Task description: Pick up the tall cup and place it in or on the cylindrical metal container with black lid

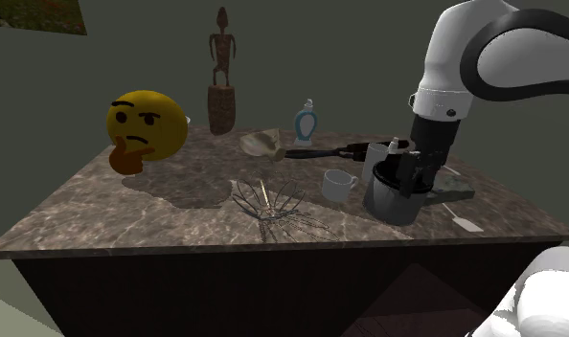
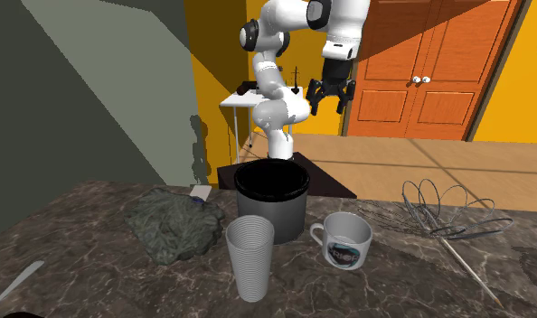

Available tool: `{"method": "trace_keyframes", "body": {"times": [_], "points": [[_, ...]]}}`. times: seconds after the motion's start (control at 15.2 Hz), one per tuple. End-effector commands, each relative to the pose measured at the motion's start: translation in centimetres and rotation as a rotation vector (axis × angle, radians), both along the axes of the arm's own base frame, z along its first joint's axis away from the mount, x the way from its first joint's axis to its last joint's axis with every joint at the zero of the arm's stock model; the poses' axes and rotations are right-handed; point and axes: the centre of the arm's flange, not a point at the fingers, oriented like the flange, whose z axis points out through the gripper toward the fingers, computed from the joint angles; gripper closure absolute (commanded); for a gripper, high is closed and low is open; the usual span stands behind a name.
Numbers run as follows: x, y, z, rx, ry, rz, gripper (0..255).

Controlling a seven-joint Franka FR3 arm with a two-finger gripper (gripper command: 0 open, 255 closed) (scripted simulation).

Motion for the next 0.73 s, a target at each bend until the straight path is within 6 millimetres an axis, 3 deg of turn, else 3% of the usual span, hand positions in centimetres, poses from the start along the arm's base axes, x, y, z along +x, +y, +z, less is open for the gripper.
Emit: {"method": "trace_keyframes", "body": {"times": [0.0,0.66], "points": [[0.0,0.0,0.0,0.0,0.0,0.0,0],[7.4,-9.8,-3.0,-0.014,-0.039,0.039,0]]}}
